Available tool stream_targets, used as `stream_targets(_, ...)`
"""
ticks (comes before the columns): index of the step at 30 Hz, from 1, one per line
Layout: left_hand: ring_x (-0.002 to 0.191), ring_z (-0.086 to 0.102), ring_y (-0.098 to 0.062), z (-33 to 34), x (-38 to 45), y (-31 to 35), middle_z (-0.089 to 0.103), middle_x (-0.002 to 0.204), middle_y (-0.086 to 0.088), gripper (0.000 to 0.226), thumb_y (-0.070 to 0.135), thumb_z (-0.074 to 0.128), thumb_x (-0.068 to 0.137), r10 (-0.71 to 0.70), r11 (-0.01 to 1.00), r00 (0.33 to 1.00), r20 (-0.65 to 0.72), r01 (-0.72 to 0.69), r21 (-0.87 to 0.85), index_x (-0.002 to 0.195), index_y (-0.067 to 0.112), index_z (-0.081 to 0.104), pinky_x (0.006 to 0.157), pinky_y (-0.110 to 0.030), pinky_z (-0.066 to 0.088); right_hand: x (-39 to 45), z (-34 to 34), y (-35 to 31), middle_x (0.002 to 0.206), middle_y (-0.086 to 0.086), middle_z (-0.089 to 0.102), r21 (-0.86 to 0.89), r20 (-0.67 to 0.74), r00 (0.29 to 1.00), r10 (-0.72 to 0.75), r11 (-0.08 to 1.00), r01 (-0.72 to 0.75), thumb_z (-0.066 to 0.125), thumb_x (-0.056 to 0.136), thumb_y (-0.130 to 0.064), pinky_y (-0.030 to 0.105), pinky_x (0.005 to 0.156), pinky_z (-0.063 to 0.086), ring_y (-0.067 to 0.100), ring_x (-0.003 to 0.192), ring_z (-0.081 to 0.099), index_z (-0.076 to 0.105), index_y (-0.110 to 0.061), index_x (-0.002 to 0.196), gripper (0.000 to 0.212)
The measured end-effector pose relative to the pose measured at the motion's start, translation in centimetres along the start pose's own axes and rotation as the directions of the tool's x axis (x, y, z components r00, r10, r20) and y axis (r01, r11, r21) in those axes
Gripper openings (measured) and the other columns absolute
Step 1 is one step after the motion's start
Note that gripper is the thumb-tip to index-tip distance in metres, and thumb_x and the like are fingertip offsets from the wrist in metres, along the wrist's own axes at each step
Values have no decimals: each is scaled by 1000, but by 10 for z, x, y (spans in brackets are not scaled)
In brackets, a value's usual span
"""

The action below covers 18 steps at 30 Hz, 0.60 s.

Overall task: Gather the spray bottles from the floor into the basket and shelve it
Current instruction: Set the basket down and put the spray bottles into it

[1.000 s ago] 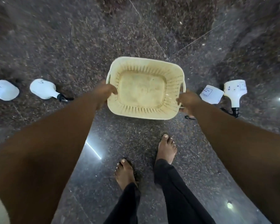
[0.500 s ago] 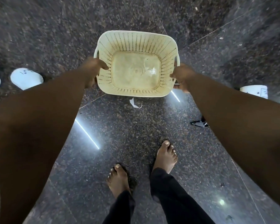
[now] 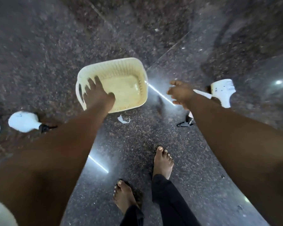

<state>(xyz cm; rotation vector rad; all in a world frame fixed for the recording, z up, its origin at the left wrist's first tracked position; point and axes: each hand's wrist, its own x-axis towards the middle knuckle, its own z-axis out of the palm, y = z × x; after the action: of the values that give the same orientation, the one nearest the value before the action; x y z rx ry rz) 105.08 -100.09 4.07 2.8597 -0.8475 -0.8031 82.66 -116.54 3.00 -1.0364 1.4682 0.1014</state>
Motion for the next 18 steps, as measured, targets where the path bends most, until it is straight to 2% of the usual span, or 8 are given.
stream_targets(1,148,12,-37,7,-14,19,5,162,-15,86,32,53,85,120,989,993,17,-121,86,153,14,4,120,-49,14,-6,-18,9,120,12,57,28,-30,1000,9,1000,-9,56,87,-3,31,65,45,22,87,53,48,-20,135,52)
stream_targets(3,147,13,-38,27,-42,59,5,162,-17,86,32,52,86,351,913,932,89,-362,187,153,13,2,120,-49,16,-18,-59,29,107,16,59,79,-111,994,15,997,-7,55,87,-2,32,60,44,23,80,53,50,-12,133,48)
stream_targets(4,147,14,-38,37,-55,76,5,162,-17,86,33,52,86,439,867,889,126,-457,200,153,12,2,119,-49,16,-22,-76,39,106,17,60,61,-160,987,2,998,8,56,87,-2,32,61,47,24,79,55,50,-8,132,46)
stream_targets(6,147,14,-39,62,-83,110,6,161,-19,88,36,52,85,558,783,805,202,-591,192,152,11,1,119,-49,16,-34,-114,64,104,16,59,-99,-257,965,-40,995,15,56,87,-7,26,60,47,21,72,56,52,-7,131,44)
stream_targets(8,148,11,-38,91,-107,137,5,161,-18,90,42,50,86,579,759,769,271,-630,164,152,13,-2,120,-49,14,-42,-144,90,106,15,59,-325,-296,952,-81,946,-21,54,87,-13,26,63,48,27,80,60,54,-11,129,42)
stream_targets(10,148,9,-37,122,-121,158,5,162,-17,89,45,47,87,551,777,767,329,-615,133,152,14,-5,121,-49,12,-43,-164,118,114,17,61,-539,-301,946,-119,840,-66,54,86,-20,35,79,52,36,100,61,53,-16,126,41)
stream_targets(14,148,11,-35,183,-129,183,8,162,-15,89,46,47,88,527,776,737,423,-620,113,152,11,-4,121,-50,13,-31,-177,158,128,15,57,-684,-280,954,-110,720,-118,46,85,-24,43,88,51,38,108,58,38,-39,137,55)
stream_targets(18,148,14,-34,229,-123,188,17,160,-16,95,48,54,85,449,843,776,443,-533,80,152,11,-2,120,-47,15,0,-181,180,159,1,19,-740,-269,960,-80,655,-153,46,88,-22,50,98,46,38,126,46,24,-42,145,64)
